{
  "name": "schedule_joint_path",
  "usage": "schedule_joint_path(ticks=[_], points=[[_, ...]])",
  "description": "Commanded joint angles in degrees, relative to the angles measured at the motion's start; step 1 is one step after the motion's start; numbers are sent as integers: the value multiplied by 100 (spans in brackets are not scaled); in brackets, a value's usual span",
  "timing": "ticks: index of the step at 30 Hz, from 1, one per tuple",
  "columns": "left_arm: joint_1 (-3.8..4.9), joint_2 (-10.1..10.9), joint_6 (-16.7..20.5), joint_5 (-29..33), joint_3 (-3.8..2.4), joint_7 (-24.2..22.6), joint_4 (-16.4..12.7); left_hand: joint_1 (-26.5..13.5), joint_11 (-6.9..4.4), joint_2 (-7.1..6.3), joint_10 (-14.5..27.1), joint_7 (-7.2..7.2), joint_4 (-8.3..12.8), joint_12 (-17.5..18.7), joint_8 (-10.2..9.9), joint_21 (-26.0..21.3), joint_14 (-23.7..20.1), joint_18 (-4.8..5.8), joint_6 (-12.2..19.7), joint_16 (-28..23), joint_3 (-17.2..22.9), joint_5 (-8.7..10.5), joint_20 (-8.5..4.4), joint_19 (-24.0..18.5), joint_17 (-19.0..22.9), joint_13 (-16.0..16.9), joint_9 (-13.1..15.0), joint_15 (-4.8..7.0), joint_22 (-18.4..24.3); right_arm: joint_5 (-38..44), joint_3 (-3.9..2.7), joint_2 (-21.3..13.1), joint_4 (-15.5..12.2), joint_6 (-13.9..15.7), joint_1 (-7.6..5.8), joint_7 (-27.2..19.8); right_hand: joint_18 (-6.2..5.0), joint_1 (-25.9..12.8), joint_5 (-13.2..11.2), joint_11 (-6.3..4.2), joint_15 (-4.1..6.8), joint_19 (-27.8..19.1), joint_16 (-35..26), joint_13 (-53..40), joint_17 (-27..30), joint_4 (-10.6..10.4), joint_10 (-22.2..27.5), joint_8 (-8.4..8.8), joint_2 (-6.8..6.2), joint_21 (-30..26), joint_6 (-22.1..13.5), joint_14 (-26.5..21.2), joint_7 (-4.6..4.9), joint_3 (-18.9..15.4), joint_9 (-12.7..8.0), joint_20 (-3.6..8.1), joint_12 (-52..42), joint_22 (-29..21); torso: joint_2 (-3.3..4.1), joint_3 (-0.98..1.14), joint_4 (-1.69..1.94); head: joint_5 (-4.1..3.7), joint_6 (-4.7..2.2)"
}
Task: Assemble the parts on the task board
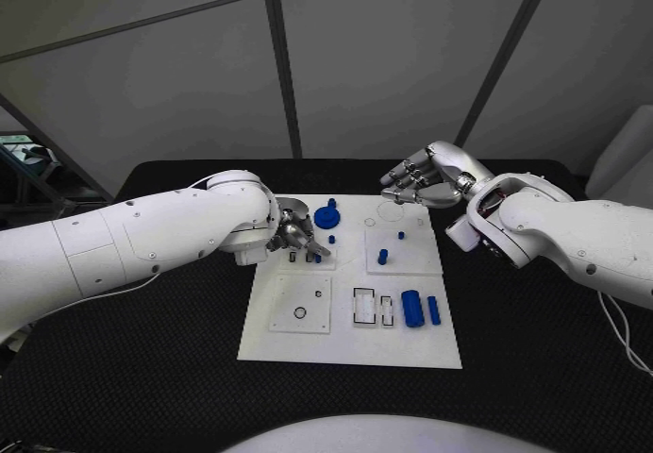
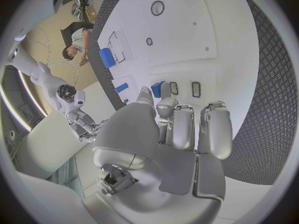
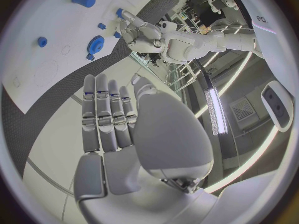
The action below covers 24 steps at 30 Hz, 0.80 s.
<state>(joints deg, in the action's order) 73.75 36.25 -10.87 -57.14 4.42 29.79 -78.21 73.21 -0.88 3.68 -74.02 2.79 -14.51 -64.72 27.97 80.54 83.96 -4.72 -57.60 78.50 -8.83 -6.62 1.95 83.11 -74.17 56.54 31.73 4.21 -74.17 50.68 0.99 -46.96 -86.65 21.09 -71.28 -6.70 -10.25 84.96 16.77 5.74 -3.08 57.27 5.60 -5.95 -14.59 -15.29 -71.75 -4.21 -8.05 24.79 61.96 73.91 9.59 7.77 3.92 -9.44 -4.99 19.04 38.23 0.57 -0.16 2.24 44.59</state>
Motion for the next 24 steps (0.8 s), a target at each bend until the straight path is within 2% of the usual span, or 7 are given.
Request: schedule_joint_path(ticks=[1,10,18,21,24], points=[[10,-11,-39,-44,-1,45,12,67,-39,75,26,-5,44,41,41,40,212,147,70,-24,56,-4,-26,22,-9,-9,37,44,-11,12,-4,8,-1,-45,-11,-14,-14,-29,29,33,-36,14,-31,13,10,41,12,35,15,-33,-6,0,33,-3,-5,-27,34,-9,3,1,-2,1,9],[10,-36,-27,-42,-1,44,41,214,-50,179,55,-16,118,92,45,41,212,148,123,-32,194,-17,-34,20,-14,-55,100,52,-24,12,-4,22,16,-73,-10,-4,-15,-22,41,34,-38,14,-42,20,14,47,13,35,23,-45,-7,-1,33,5,-5,-29,37,-17,6,1,-2,1,28],[10,-14,-11,73,-1,42,34,620,-82,282,159,-46,341,261,-26,32,214,145,239,-40,669,-51,-59,11,-28,-201,147,81,-28,12,-3,30,35,-110,-10,9,-18,-10,235,35,-40,38,-96,61,35,69,9,35,25,-104,-10,17,36,35,-3,-33,49,-58,-1,1,5,-2,42],[9,8,-15,134,0,42,26,762,-88,239,204,-49,420,341,-76,29,214,145,277,-45,958,-69,-72,8,-32,-257,144,90,-33,12,-3,37,44,-125,-10,11,-18,-12,263,36,-40,43,-104,68,38,71,8,35,22,-112,-11,21,36,39,-3,-34,51,-64,1,2,4,3,41],[9,30,-13,167,0,42,17,793,-80,81,234,-36,440,432,-130,21,214,144,290,-50,1395,-161,-77,1,-39,-326,144,86,-33,12,-3,42,51,-134,-10,12,-18,-12,265,36,-40,44,-105,69,38,71,7,35,21,-113,-11,21,36,39,-3,-34,51,-65,-2,3,7,6,43]])
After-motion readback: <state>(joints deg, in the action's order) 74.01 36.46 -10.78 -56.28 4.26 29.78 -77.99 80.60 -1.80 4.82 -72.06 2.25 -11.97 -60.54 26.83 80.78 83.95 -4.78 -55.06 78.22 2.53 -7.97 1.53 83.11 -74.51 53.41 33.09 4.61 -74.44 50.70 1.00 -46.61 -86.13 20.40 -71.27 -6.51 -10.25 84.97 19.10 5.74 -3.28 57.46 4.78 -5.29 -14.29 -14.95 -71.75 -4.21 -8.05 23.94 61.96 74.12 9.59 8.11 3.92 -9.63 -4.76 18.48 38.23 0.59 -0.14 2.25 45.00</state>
